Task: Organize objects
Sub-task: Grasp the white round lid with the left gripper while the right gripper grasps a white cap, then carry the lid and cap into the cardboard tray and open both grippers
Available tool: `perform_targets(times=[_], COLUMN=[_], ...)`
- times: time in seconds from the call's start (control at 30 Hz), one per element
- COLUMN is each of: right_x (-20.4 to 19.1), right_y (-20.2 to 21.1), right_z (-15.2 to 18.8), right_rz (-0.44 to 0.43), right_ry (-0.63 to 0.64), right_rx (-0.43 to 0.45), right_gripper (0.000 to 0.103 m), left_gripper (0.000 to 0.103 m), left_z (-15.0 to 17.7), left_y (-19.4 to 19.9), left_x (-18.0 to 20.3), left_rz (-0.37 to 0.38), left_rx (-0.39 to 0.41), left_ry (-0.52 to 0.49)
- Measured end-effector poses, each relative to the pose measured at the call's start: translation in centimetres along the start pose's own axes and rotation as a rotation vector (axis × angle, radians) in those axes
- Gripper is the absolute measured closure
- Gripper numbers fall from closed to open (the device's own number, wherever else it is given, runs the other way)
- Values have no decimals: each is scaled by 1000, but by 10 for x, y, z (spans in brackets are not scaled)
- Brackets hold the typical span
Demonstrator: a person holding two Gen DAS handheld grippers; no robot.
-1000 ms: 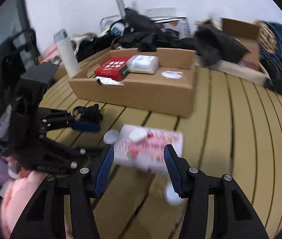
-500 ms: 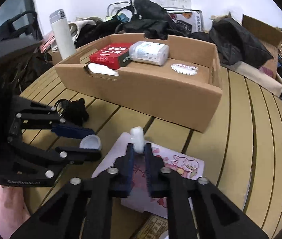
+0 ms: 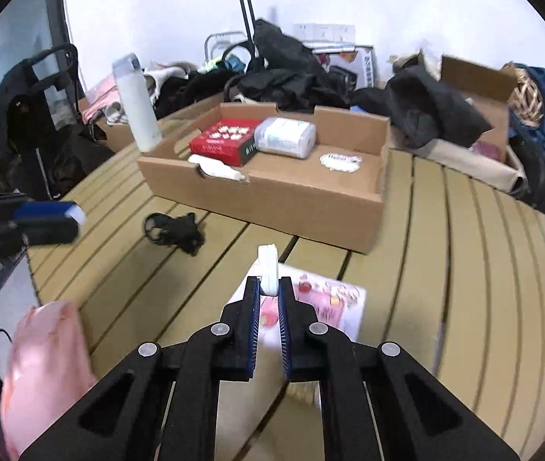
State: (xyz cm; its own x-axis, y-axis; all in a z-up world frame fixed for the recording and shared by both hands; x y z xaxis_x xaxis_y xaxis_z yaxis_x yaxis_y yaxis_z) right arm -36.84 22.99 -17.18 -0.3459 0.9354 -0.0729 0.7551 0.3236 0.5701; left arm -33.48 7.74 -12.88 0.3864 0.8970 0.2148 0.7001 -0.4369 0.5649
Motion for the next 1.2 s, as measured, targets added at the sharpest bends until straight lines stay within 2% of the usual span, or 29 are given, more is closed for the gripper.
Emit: perform_targets(times=[0.1, 0.27, 0.37, 0.43, 0.5, 0.57, 0.63, 0.7, 0.77, 0.8, 0.87, 0.97, 1.1, 1.13, 1.2], right_x=[-9, -19, -23, -21, -14, -9, 0, 9, 19, 26, 45, 81, 107, 114, 129], right_y=[40, 95, 117, 128, 135, 128, 106, 69, 16, -8, -65, -150, -203, -212, -228], right_z=[3, -6, -39, -76, -126, -166, -207, -233, -243, -242, -230, -195, -158, -152, -144], right_rz=[13, 23, 8, -9, -26, -60, -69, -51, -37, -10, 36, 65, 72, 88, 106], right_ry=[-6, -27, -6, 22, 48, 45, 59, 74, 76, 84, 66, -50, -122, -124, -160], right_rx=[16, 61, 116, 150, 164, 139, 104, 48, -32, -65, -156, -271, -347, -356, -370], right_gripper=[93, 93, 93, 93, 93, 93, 93, 93, 93, 93, 93, 93, 93, 92, 92], left_gripper=[78, 78, 78, 78, 78, 78, 78, 78, 78, 78, 78, 78, 76, 73, 56], left_z=[-3, -21, -58, -94, -140, -181, -211, -227, -224, -217, -199, -170, -140, -139, -138], left_y=[35, 55, 52, 44, 30, 14, -13, -55, -106, -132, -188, -254, -317, -325, -335], left_x=[4, 14, 15, 12, 7, 3, -1, -7, -15, -17, -20, -22, -22, -22, -29], left_rz=[-11, -3, 4, 26, 37, -23, -84, -126, -132, -113, -74, -30, -16, -8, -33], left_rx=[48, 76, 65, 53, 22, 38, 23, -15, -95, -136, -196, -254, -306, -311, -310], left_ry=[28, 15, -5, 17, 43, -11, -61, -78, -35, 2, 78, 163, 195, 201, 208])
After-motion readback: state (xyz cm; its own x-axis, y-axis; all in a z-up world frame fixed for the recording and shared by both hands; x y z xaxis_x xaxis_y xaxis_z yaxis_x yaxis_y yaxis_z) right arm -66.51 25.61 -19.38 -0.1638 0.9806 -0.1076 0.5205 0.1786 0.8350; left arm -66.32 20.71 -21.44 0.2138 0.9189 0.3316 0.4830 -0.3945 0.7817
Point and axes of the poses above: each gripper's, at about its wrist camera, not at the fingertips, and y roughly against the way its jaws point, x to its right, z to its underside, the point moved 10 cm from there along -y, roughly the way its jaws point, and after that the axes turned 11 degrees about x, right-handed, at the moved point
